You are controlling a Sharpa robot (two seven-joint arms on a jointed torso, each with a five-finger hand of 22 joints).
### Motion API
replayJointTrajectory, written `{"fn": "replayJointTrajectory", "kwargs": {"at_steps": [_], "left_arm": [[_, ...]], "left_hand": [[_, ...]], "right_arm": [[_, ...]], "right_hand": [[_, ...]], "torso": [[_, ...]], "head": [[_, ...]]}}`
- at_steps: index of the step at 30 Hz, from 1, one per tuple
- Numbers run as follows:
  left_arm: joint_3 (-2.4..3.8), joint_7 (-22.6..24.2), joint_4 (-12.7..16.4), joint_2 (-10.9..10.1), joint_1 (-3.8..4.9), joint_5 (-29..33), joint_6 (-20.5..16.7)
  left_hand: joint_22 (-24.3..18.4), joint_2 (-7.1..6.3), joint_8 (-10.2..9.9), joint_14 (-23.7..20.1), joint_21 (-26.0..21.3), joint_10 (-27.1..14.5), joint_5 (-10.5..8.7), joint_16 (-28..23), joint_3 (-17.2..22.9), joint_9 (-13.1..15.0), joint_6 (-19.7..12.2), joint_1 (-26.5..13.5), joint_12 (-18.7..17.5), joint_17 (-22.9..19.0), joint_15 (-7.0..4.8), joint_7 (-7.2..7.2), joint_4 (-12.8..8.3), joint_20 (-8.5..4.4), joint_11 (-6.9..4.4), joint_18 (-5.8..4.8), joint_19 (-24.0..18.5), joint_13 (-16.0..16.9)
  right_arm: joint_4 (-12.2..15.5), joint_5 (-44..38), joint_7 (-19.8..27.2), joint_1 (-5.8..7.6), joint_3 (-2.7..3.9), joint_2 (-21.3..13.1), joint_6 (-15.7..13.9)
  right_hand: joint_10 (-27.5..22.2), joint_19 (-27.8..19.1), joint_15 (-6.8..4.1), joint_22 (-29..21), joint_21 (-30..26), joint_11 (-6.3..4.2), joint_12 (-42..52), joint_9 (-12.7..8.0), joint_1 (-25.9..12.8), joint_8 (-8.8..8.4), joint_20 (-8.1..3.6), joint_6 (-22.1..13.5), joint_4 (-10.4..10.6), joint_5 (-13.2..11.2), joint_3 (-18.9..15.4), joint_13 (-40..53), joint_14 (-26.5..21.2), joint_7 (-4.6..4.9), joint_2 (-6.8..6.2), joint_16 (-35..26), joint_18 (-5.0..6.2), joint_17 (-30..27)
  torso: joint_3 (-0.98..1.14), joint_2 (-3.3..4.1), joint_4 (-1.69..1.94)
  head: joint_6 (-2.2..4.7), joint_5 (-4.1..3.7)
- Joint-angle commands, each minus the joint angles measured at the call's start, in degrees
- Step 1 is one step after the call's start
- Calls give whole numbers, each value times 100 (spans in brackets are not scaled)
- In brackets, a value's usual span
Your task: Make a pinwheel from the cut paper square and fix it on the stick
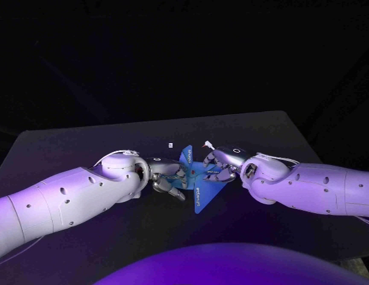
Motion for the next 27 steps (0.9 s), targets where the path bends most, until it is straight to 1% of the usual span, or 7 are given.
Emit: {"fn": "replayJointTrajectory", "kwargs": {"at_steps": [1, 8, 13, 16, 24, 26, 27], "left_arm": [[27, 136, 77, -45, -5, -50, -241], [175, 407, 279, -178, 18, 40, -615], [242, 473, 365, -254, 64, 59, -664], [256, 456, 373, -238, 82, 47, -502], [259, 299, 295, -35, 98, -113, 144], [259, 253, 276, 20, 103, -188, 258], [259, 235, 256, 50, 109, -225, 301]], "left_hand": [[10, -3, -33, 50, 24, 44, -22, 36, -16, -14, 65, 46, 20, 9, -13, 2, 0, 1, 0, -27, 59, 12], [12, -44, -42, 63, 29, 164, -21, 49, -20, -67, 183, 39, 29, 13, -58, 26, 7, -6, -64, -15, 70, 20], [5, -92, -66, 64, 20, 216, -18, 54, -14, -111, 258, 43, 28, 12, -102, 47, 7, -10, -148, 6, 59, 21], [-7, -112, -86, 44, 3, 290, -18, 51, -14, -147, 316, 30, 33, 7, -143, 80, 9, -13, -218, 28, 34, 27], [-57, -161, -134, -15, -71, 721, -29, 40, -59, -223, 426, -113, 80, -6, -163, 78, 15, -9, -220, 63, -77, 60], [-59, -196, -135, -57, -75, 726, -30, 27, -57, -233, 461, -159, 69, -15, -184, 104, 17, -10, -247, 71, -85, 56], [-60, -231, -141, -73, -78, 769, -30, 23, -45, -243, 478, -195, 68, -17, -226, 139, 17, -11, -304, 79, -90, 58]], "right_arm": [[-4, -118, -185, -17, -10, -3, 169], [14, -193, -208, -18, -10, 1, 174], [13, -231, -217, -18, -10, 11, 181], [14, -251, -219, -18, -10, 13, 181], [12, -274, -228, -18, -10, 27, 198], [11, -278, -234, -18, -10, 30, 207], [10, -281, -237, -18, -10, 31, 211]], "right_hand": [[601, -1, 24, 616, -34, -10, 20, -9, 108, -8, 29, 31, 38, 35, -7, 1509, 607, -11, -3, 23, 82, 1508], [601, -3, 22, 614, -46, -9, 20, -18, 168, -6, 28, 34, 47, 58, 1, 1509, 607, -10, -6, 23, 84, 1508], [601, -5, 21, 613, -51, -9, 20, -20, 180, -6, 28, 36, 49, 65, 4, 1509, 607, -9, -5, 23, 85, 1508], [601, -5, 21, 613, -51, -9, 20, -20, 180, -6, 28, 36, 49, 65, 4, 1509, 607, -9, -5, 23, 85, 1508], [601, -3, 21, 615, -49, -8, 20, -23, 195, -5, 27, 37, 54, 70, 7, 1509, 607, -9, -4, 23, 84, 1508], [601, -3, 21, 615, -49, -8, 20, -23, 195, -5, 27, 37, 54, 70, 7, 1509, 607, -9, -4, 23, 84, 1508], [601, -3, 21, 615, -49, -8, 20, -23, 195, -5, 27, 37, 54, 70, 7, 1509, 607, -9, -4, 23, 84, 1508]], "torso": [[2, -3, 1], [-1, 4, 0], [1, -3, 4], [-2, 1, 4], [-3, 8, -5], [0, 4, -5], [2, 4, -2]], "head": [[0, -3], [0, -22], [0, -32], [0, -41], [0, -47], [0, -52], [0, -57]]}}
